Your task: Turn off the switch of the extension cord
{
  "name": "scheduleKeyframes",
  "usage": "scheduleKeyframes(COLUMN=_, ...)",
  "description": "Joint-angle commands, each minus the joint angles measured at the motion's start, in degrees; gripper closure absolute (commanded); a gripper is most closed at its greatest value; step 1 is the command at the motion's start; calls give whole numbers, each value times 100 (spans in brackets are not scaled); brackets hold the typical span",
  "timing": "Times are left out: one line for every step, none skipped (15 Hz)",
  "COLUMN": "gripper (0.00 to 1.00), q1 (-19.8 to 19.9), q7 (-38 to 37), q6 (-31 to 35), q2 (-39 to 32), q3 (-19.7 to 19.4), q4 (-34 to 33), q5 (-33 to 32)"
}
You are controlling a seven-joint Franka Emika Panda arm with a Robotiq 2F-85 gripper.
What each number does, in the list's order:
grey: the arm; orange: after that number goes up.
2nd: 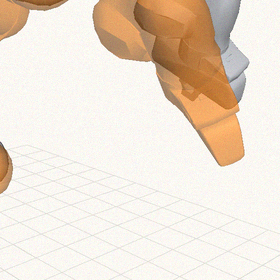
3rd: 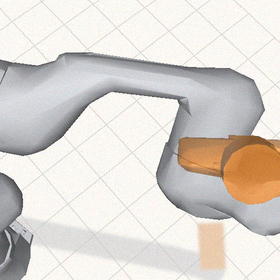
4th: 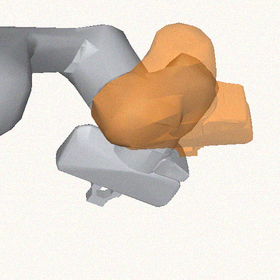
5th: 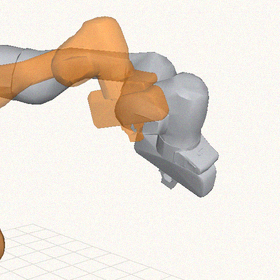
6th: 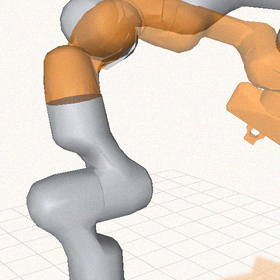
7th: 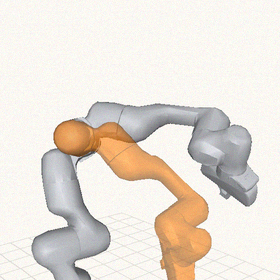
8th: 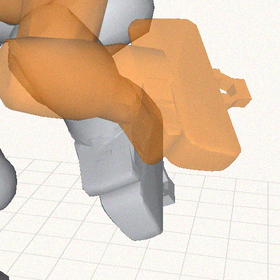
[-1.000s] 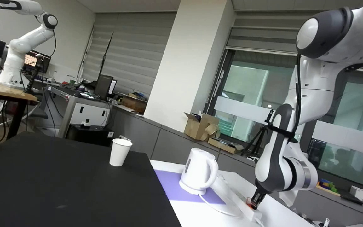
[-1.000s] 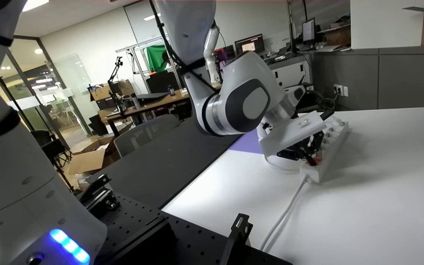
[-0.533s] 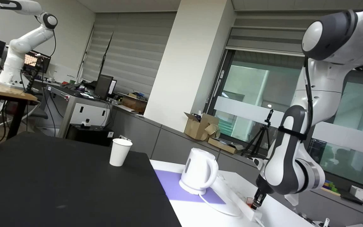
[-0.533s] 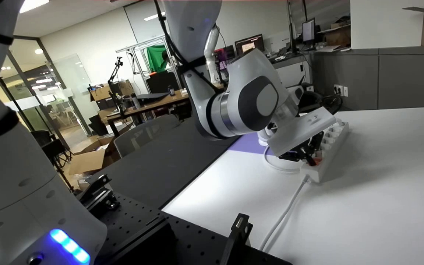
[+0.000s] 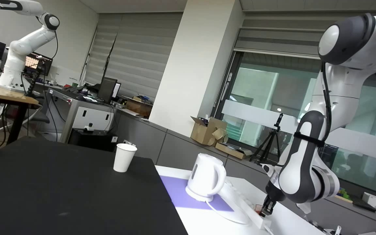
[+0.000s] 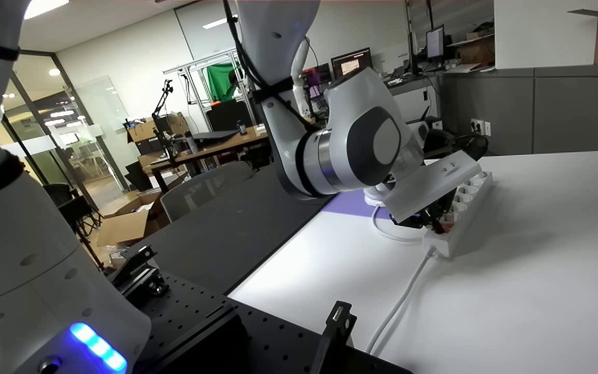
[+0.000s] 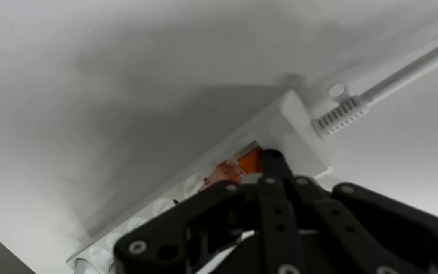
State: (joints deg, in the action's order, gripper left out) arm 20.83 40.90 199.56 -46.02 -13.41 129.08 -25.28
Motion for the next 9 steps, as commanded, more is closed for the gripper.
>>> scheduleKeyframes(gripper=100, q1=-16, q7=-295, q6=-3, q2=-649, q3=173, q4=-197, q5=69)
scheduleKeyframes(gripper=100, q1=-75, q7=-421, q6=-129, q2=-514, q3=185, q4=-161, q5=195)
scheduleKeyframes(gripper=100, q1=-123, q7=-526, q6=-268, q2=-400, q3=198, q4=-140, q5=283)
scheduleKeyframes(gripper=100, q1=-227, q7=-669, q6=-527, q2=-218, q3=182, q4=-111, q5=431)
scheduleKeyframes(gripper=100, q1=-388, q7=-785, q6=-691, q2=-128, q3=102, q4=-115, q5=614)
scheduleKeyframes(gripper=100, q1=-401, q7=-915, q6=-950, q2=30, q3=173, q4=-94, q5=704)
scheduleKeyframes(gripper=100, q1=-441, q7=-1030, q6=-1246, q2=198, q3=220, q4=-70, q5=784)
scheduleKeyframes(gripper=100, q1=-488, q7=-1147, q6=-1490, q2=305, q3=255, q4=-70, q5=852)
scheduleKeyframes(gripper=100, q1=-514, q7=-1262, q6=-1745, q2=421, q3=309, q4=-67, q5=888)
